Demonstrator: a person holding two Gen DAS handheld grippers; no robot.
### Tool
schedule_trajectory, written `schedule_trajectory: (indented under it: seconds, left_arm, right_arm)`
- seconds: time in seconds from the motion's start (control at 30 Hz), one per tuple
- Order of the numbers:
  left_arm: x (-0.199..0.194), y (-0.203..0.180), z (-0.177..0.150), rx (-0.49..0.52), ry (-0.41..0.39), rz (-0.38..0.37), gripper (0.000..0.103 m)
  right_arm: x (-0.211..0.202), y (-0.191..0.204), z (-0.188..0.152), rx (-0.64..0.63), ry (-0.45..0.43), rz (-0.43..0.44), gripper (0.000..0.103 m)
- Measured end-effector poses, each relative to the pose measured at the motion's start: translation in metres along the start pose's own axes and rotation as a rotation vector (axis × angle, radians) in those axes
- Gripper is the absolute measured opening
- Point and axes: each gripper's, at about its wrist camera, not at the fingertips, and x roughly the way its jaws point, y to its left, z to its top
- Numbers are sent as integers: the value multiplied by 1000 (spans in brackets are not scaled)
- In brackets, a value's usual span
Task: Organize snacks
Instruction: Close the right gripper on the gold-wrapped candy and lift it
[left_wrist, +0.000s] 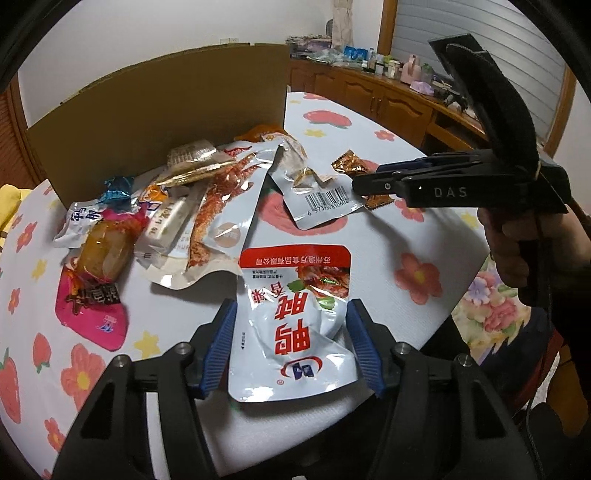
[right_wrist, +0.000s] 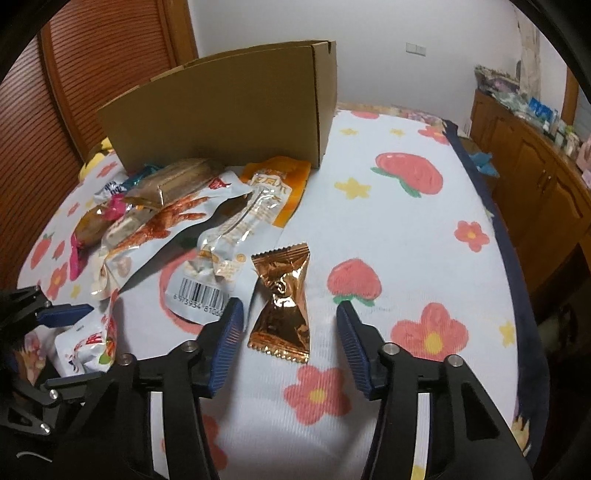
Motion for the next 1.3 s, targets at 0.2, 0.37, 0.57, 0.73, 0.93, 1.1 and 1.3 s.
schedule_trajectory:
  seconds: [0.2,0.37,0.57,0.73,0.93,1.1,1.3]
  left_arm:
    - [-4,1,-1,-3,-22,-9,59]
    - [-9,2,-3,-2,-39,-15,59]
    - [-17,5,-3,-11,-66,-16,59]
    - [-27,7,-2,-25,-94,-24,59]
    - [-44,17,2,-47,-127,-13,59]
    - [-58,30,12,-62,-159,13,60]
    - [-75,48,25,-74,-200,49,60]
  right_arm:
    - [-3,-1,5,8,-8,26,35]
    - [-5,-2,9,12,-18,15,32]
    - [3,-1,9,3,11,-1,31]
    - [5,1,4,-37,29,-21,20]
    - [-4,1,2,-43,4,-33,19]
    - [-19,2,7,-42,-34,-32,19]
    - [-41,11,18,-51,-87,-12,20]
